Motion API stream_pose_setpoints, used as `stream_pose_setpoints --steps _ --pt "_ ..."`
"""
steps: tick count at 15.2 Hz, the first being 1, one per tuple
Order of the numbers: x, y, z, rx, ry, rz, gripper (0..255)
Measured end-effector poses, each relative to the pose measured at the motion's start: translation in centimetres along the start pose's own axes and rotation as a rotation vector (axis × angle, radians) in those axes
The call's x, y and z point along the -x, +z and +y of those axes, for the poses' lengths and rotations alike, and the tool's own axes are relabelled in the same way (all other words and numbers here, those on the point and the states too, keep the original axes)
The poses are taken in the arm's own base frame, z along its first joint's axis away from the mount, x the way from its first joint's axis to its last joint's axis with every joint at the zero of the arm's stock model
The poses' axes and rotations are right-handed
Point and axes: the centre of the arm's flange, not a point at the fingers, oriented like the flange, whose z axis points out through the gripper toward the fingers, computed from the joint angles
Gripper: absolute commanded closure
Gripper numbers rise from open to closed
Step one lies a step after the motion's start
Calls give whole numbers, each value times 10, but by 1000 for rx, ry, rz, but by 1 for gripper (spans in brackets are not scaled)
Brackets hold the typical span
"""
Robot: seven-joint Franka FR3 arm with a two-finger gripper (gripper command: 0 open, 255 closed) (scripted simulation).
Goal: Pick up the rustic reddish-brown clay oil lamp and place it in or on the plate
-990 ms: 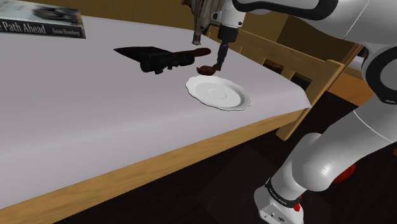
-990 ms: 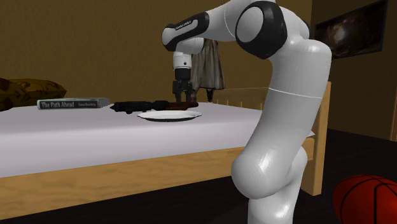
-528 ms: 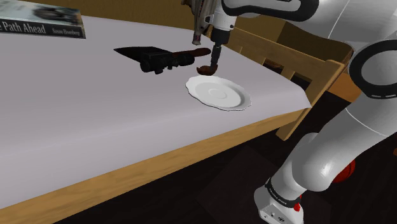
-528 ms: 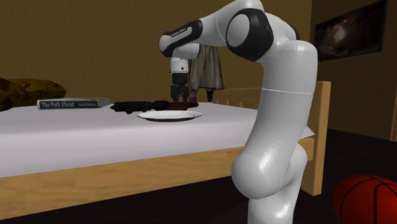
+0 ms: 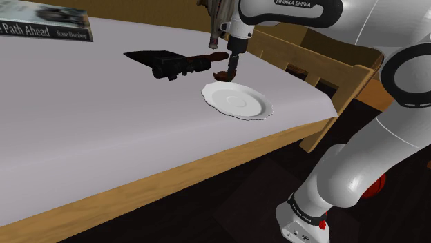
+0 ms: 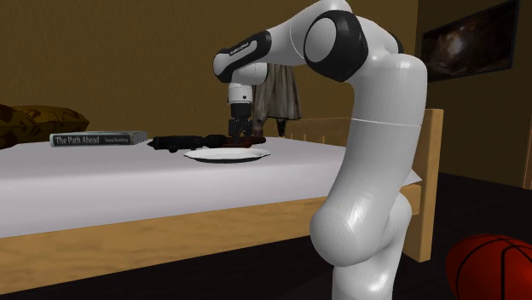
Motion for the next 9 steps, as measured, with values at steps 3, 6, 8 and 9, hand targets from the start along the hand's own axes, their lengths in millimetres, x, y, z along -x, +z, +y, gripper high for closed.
stream_pose_setpoints --steps 3,6,8,9 --pt "1 -1 1 3 1 1 255" --pt "0 -1 1 2 1 2 255" --pt "0 -1 1 2 1 2 255" --pt "0 -1 1 2 1 2 255"
